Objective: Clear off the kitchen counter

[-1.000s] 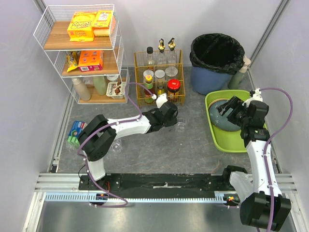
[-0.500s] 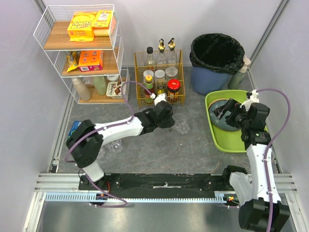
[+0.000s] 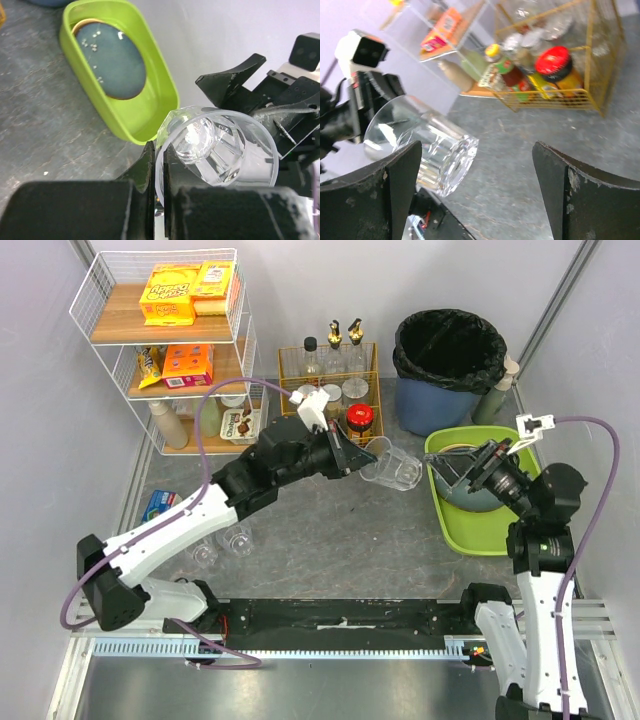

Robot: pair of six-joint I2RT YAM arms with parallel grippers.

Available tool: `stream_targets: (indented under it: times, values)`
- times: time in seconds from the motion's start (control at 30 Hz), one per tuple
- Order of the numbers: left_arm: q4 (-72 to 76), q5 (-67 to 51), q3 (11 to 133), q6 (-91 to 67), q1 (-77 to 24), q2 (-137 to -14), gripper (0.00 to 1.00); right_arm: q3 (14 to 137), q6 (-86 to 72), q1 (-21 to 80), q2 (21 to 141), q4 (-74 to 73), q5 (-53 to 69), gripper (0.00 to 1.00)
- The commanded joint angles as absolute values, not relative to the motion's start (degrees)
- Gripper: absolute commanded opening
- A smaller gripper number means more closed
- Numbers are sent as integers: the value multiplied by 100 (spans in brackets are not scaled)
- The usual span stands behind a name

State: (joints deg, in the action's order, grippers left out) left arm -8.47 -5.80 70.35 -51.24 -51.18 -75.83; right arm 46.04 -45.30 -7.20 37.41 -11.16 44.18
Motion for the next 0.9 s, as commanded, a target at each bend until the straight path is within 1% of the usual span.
stream_targets:
  times: [0.0,0.33,0.4,0.5,0.63,0.73,0.87]
  values:
    - [-721,-993,7400,-5150,-5080,-7207,2,4693,-5861,-642,3586,332,4939,98]
    - [-431,-1300,7787,-5300,-5080,-7216,2,4852,-7171,-448,3850,1836,5194,98]
    - [-317,-1397,7848,-5274,-5080,-7277,2,4834,-7294,-413,3858,1959,5177,98]
    - [-308,-1485,8111,-5063,-5089,-7435,2,4904,-7330,-343,4086,1628,5281,98]
    - [-168,-1722,8498,-5018,-5080,-7681,2,4834,-7522,-211,4166,1695,5326,98]
    - [-158,-1872,8824,-5062,-5080,-7910,2,4816,-7900,-176,4253,2204,5379,98]
    - [245,-2065,8921,-5247,-5080,-8112,2,4633,-8742,-150,4499,3407,5353,98]
